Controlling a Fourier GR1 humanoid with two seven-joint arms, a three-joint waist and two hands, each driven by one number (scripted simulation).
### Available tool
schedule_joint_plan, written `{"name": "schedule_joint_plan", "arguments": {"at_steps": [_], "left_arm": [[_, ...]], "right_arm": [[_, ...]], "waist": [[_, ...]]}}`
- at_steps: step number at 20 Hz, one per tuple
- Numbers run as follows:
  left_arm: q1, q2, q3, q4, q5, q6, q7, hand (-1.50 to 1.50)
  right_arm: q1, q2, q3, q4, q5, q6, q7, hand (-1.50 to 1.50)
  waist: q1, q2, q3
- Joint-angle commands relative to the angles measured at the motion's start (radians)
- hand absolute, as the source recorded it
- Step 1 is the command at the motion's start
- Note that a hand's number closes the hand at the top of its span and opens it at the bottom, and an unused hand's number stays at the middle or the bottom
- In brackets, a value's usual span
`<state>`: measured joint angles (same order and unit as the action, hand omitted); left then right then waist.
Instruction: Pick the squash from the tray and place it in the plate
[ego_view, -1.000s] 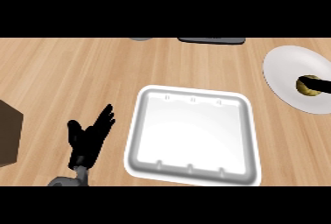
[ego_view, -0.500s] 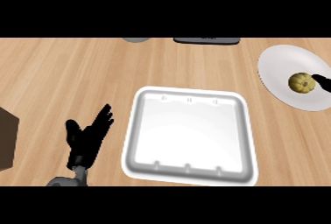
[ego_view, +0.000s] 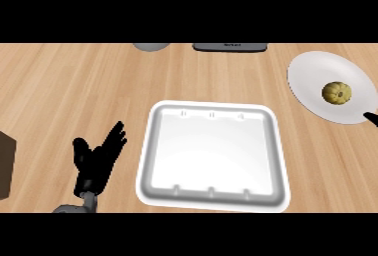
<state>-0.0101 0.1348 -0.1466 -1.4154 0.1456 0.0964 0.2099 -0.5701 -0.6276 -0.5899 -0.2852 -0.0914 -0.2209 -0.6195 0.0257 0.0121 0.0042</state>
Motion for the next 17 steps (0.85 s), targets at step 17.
{"name": "schedule_joint_plan", "arguments": {"at_steps": [17], "left_arm": [[0.051, 0.013, 0.079, -0.091, 0.002, -0.053, 0.060, 0.00]], "right_arm": [[0.265, 0.096, 0.144, -0.156, 0.006, 0.028, -0.043, -1.50]], "waist": [[-0.023, -0.013, -0.004]]}}
